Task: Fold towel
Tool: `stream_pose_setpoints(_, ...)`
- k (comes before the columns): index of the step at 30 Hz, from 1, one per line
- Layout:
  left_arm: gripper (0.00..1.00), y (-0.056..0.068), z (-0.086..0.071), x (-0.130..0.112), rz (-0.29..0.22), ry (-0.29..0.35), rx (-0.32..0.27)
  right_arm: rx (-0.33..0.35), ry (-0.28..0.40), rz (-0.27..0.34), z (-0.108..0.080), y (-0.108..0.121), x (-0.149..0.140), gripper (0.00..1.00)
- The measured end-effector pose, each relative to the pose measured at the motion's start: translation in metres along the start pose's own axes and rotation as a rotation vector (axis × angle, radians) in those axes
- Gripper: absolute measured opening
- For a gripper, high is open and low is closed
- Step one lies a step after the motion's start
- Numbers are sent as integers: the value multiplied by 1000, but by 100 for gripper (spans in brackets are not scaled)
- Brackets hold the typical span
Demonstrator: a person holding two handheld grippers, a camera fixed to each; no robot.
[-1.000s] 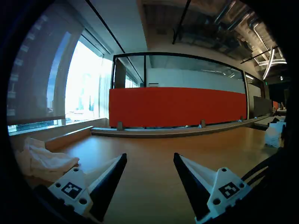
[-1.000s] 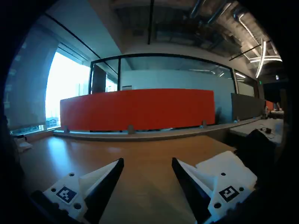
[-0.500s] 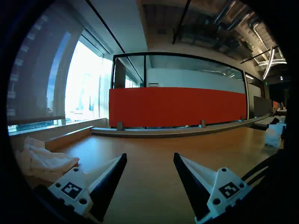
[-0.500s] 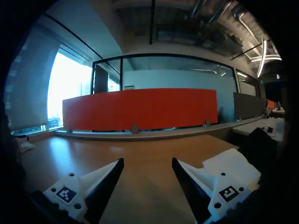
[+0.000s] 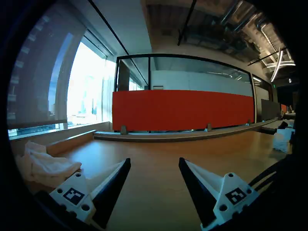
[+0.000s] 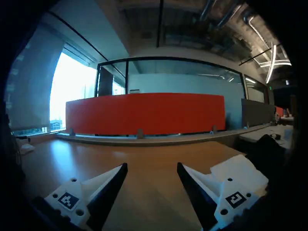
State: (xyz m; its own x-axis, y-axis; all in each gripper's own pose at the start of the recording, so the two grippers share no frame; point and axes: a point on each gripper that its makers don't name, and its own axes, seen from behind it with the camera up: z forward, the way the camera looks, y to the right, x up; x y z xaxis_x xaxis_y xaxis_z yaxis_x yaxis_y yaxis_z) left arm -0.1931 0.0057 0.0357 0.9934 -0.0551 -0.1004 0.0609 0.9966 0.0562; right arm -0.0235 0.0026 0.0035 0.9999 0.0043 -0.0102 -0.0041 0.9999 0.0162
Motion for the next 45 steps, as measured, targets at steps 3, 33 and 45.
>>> stream_pose_setpoints(3, 93, 0, 0, 0, 0, 0, 0, 4, 4, -11, -1, -2, 0, 100)
stream_pose_setpoints(33, 93, 0, 0, 1, 1, 0, 0, -7, 11, -19, -5, -4, 5, 100)
stream_pose_setpoints(45, 96, -1, -1, 3, 1, -1, 0, -7, 10, -19, -4, -4, 4, 100)
